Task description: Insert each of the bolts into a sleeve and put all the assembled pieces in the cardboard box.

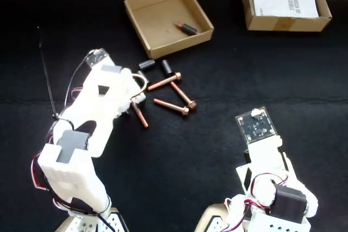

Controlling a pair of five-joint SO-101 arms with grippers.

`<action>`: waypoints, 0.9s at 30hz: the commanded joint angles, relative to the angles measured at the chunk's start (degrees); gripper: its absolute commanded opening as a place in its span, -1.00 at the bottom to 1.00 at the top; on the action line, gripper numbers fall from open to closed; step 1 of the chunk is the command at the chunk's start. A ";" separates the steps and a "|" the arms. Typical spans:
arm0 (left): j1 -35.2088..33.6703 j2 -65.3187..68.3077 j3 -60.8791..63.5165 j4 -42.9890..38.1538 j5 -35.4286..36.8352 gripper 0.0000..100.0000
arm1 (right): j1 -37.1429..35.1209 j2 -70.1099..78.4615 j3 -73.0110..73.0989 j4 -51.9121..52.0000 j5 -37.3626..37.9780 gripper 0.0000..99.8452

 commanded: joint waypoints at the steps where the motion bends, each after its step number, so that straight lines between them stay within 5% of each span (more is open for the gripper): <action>1: -1.54 -0.66 -0.13 -2.20 -0.18 -0.64 | 0.75 -0.22 -0.13 -1.10 -0.53 -0.99; 6: -3.21 5.32 -2.68 -1.85 -0.18 -0.67 | 0.92 -0.31 0.04 -2.42 -0.53 -0.99; 10: -3.56 6.99 -5.49 0.97 -0.18 -0.99 | 5.41 -0.31 0.13 -6.99 -0.44 -0.99; 15: -3.47 8.13 -7.25 1.14 -5.27 -0.98 | 11.65 -0.40 0.13 -12.70 -0.53 -0.99; 22: -2.77 7.87 -7.34 1.14 -6.42 -0.98 | 11.03 -0.48 0.75 -16.75 -0.70 -0.99; 27: -1.89 7.78 -10.68 4.22 -16.70 -0.98 | 10.95 -0.66 4.53 -25.63 -0.70 -0.99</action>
